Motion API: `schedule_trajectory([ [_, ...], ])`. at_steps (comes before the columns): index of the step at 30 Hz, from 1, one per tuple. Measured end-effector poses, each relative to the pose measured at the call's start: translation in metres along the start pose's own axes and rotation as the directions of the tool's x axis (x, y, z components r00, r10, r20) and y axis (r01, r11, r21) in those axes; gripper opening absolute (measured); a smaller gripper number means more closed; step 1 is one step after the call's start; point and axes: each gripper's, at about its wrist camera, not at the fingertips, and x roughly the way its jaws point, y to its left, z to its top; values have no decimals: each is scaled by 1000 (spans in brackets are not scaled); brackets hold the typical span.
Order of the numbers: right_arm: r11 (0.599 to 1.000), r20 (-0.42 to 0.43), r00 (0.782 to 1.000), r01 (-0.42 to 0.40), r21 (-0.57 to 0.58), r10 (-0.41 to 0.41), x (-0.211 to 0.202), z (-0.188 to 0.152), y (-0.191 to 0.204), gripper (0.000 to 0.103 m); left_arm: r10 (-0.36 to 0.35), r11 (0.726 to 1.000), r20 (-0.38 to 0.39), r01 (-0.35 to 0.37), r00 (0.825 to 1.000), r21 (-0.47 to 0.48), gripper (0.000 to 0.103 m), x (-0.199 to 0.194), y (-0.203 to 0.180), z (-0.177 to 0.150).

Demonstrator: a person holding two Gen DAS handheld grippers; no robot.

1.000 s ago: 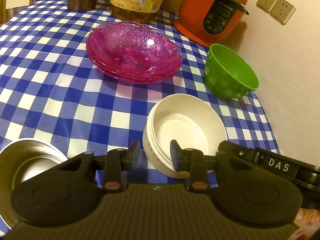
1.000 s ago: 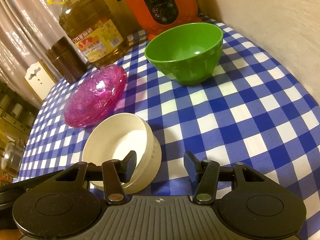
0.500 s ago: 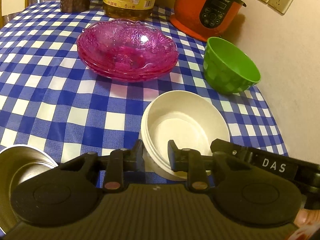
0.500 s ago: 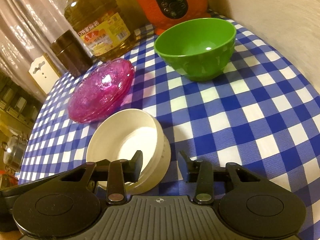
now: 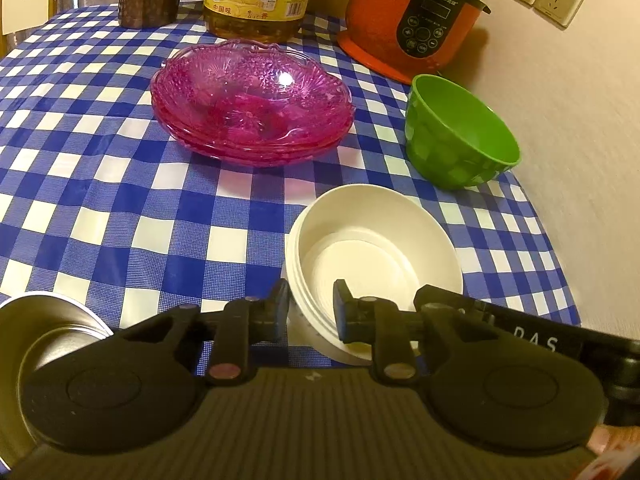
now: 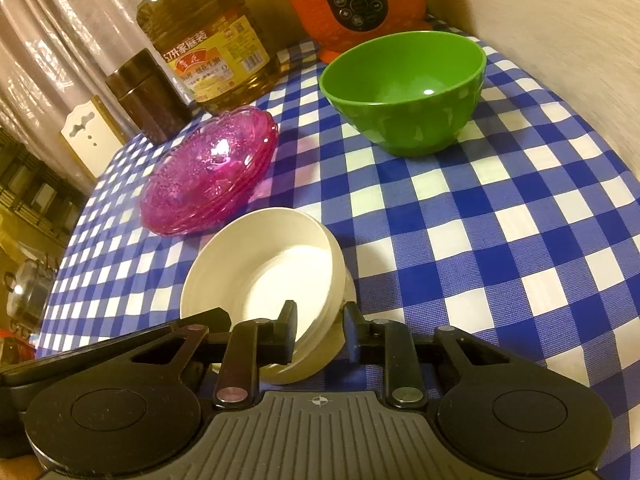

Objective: Organize plates and bowls
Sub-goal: 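Close both tools on the white bowl's rim, then lift the white bowl with both tools and carry it over the green bowl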

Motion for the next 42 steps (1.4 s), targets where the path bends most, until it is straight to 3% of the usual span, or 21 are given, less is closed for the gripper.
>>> schedule_trajectory([
  [23, 1000, 101, 995, 8, 20, -10, -29, 15, -7, 21, -49, 999, 90, 48, 995, 17, 17, -22, -24, 20],
  [36, 998, 203, 977, 57, 14, -58, -55, 34, -15, 21, -110, 992, 175, 97, 978, 86, 17, -29, -64, 50],
  [42, 997, 243, 968, 58, 42, -66, -63, 42, -25, 21, -129, 989, 175, 114, 976, 97, 17, -22, -74, 54],
])
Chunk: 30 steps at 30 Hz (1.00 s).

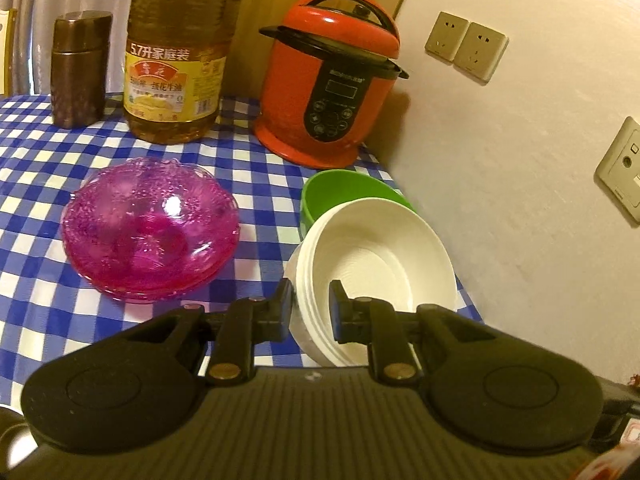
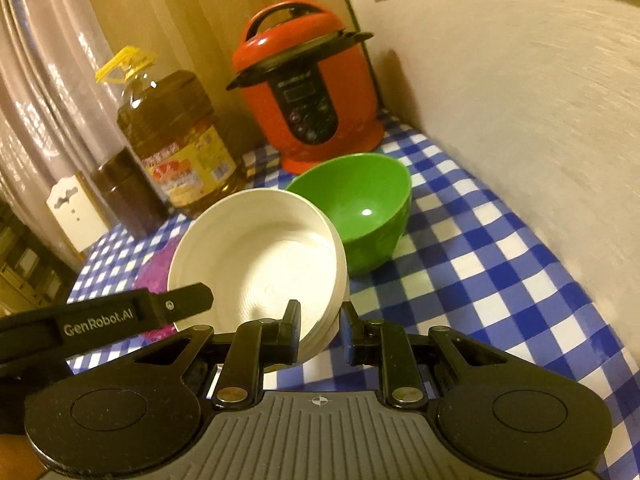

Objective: Organize plates and bowls
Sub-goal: 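Lift the white bowl with both tools and carry it over the green bowl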

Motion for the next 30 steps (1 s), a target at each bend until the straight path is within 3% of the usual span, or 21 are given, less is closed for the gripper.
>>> schedule_trajectory([
  [17, 999, 75, 997, 15, 33, -17, 8, 31, -14, 20, -58, 998, 49, 57, 997, 24, 17, 24, -13, 30],
  [30, 999, 112, 993, 34, 41, -38, 36, 65, -28, 20, -90, 996, 48, 89, 995, 31, 17, 68, -16, 57],
])
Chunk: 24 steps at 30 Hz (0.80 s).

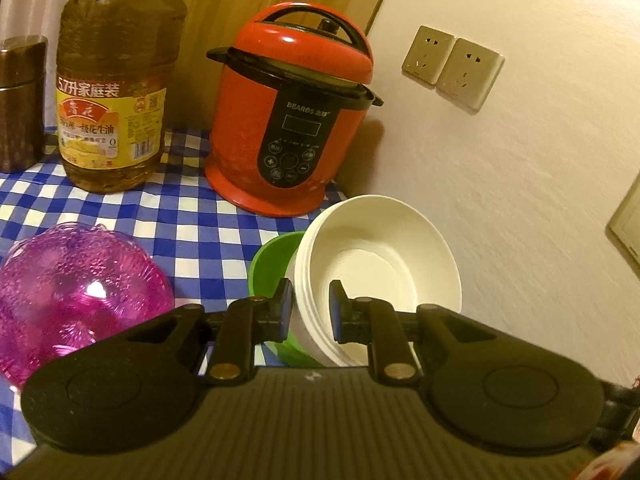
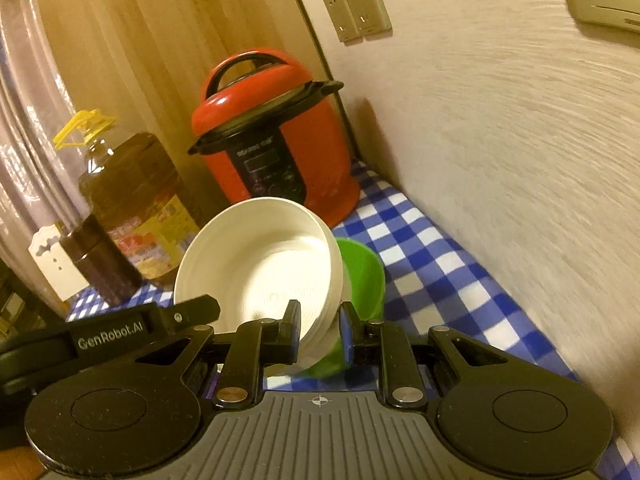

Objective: Organize plates and bowls
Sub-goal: 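Lift the white bowl with both tools and carry it over the green bowl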

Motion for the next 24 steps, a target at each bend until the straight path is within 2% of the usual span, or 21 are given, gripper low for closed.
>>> schedule_trajectory([
  [5, 1000, 5, 1000, 10, -8, -10, 20, 11, -2, 20, -3, 1000, -18, 3, 1000, -17, 17, 20, 8, 6],
  [14, 999, -40, 998, 39, -11, -39, 57, 13, -12, 19, 6, 1000, -62, -7, 998, -20, 17, 48, 19, 5],
  [24, 998, -67, 996, 59, -15, -60, 72, 9, -19, 19, 31, 999, -99, -29, 995, 24, 17, 64, 17, 2],
])
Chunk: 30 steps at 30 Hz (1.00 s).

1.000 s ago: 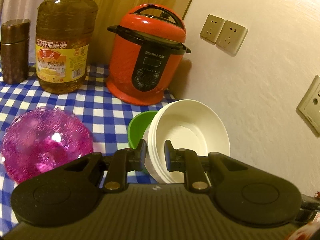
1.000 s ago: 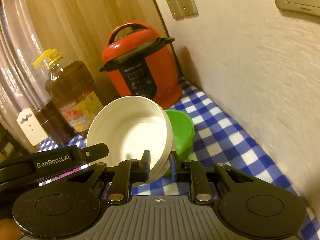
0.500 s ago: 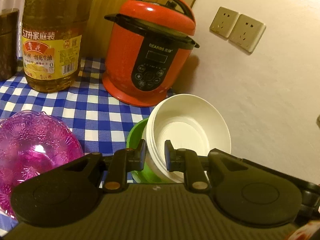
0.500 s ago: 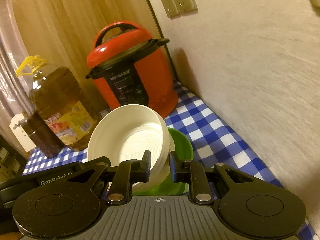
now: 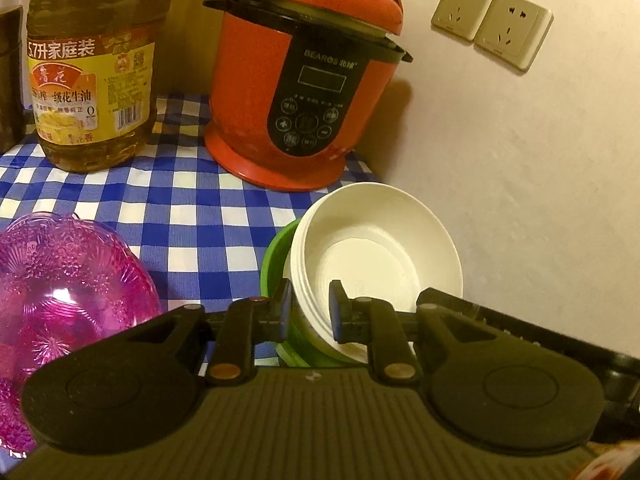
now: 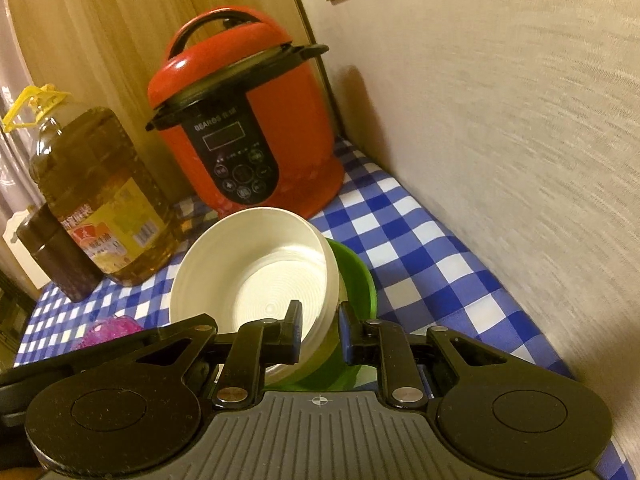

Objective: Organize plates and bowls
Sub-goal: 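Lift the white bowl with both tools and carry it over the green bowl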

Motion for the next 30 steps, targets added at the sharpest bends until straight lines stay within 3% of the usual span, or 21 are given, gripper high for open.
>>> schedule_trajectory([
  [25, 999, -7, 1000, 16, -28, -16, 9, -3, -1, 19, 20, 996, -8, -19, 1000, 88, 18, 6, -8, -5],
  [28, 999, 1, 1000, 6, -32, -6, 10, -4, 0, 24, 23, 995, 0, -23, 1000, 98, 18, 5, -9, -6],
  [30, 999, 7, 1000, -13, -41, 14, 9, -5, 1, 34, 21, 994, 5, -22, 1000, 103, 20, 5, -9, -7],
])
